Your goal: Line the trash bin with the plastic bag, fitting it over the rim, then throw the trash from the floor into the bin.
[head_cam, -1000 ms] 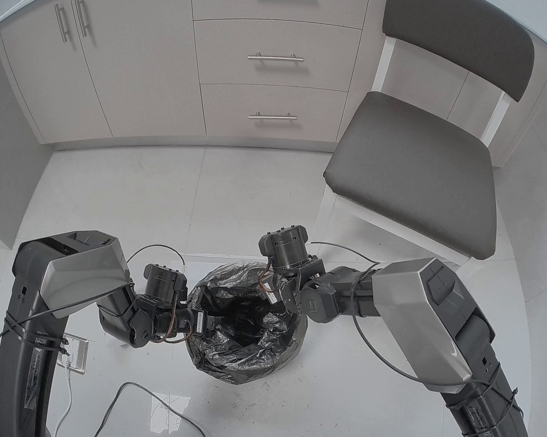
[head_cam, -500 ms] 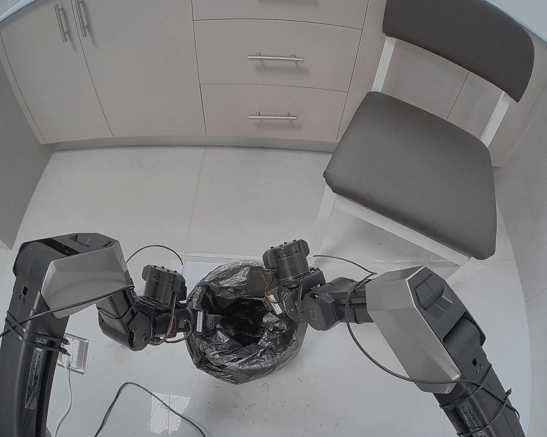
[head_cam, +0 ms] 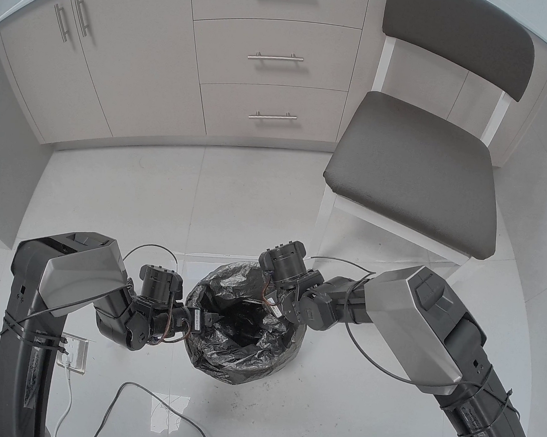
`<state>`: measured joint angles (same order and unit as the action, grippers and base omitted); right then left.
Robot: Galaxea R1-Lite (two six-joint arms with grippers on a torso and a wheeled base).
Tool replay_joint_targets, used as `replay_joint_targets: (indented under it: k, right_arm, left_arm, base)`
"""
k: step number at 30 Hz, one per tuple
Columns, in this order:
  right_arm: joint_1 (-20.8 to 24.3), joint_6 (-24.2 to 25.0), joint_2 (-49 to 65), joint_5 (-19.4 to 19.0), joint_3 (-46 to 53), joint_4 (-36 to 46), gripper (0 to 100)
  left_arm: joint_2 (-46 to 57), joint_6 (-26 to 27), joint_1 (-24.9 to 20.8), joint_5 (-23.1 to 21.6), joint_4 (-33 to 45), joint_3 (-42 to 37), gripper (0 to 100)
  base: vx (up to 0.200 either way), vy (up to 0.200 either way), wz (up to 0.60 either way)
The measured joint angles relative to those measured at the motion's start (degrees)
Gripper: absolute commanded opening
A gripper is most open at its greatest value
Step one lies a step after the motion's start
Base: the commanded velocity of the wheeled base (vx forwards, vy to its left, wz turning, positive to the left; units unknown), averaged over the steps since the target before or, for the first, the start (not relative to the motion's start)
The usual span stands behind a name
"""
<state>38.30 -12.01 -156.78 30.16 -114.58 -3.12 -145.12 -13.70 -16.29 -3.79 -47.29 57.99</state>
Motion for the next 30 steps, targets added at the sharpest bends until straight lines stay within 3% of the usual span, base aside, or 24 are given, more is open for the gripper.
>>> replay_joint_targets:
  k: [9,19,27,30]
  right_arm:
    - [1.3,0.27,5.6,1.26,-0.02,12.95,100]
    - [0.17,0.73,14.17,2.46,-0.02,31.0,100]
    - [-7.11,9.63,23.19,3.15,-0.02,56.76,100]
    - [-10.08,14.38,26.55,1.37,-0.02,68.1,100]
  left_arm:
    - [5.86,-2.85,-0.5,-0.04,0.38,-4.17,100]
    - [21.99,-6.17,-1.84,0.07,1.06,-12.63,100]
    - [34.18,-6.46,1.05,-1.16,4.49,-19.08,100]
    - [36.94,-6.14,3.62,-2.56,5.25,-20.26,100]
  base:
    - [0.0,0.0,0.0]
    - [0.0,0.0,0.0]
    - [0.0,0.0,0.0]
    - [0.0,0.0,0.0]
